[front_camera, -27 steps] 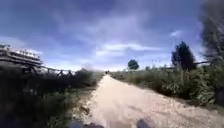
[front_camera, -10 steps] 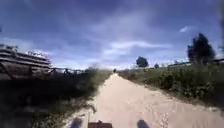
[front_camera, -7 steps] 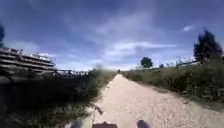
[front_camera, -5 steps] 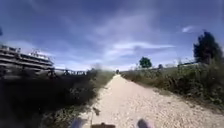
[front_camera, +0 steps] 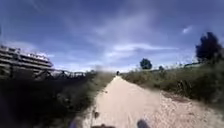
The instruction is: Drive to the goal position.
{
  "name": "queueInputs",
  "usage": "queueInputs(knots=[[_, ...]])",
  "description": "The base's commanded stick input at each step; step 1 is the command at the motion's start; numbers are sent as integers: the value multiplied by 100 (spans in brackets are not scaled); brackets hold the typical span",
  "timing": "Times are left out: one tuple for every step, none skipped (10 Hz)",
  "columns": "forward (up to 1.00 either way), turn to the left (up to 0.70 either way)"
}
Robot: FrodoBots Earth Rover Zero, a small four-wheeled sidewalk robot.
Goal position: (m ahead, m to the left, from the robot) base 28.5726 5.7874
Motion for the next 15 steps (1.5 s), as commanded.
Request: queueInputs(knots=[[100,-36],[100,-2],[100,0],[100,0],[100,-10],[100,-7],[100,-2],[100,-38],[100,-21],[100,-1],[100,0],[100,0],[100,0],[100,0],[100,0]])
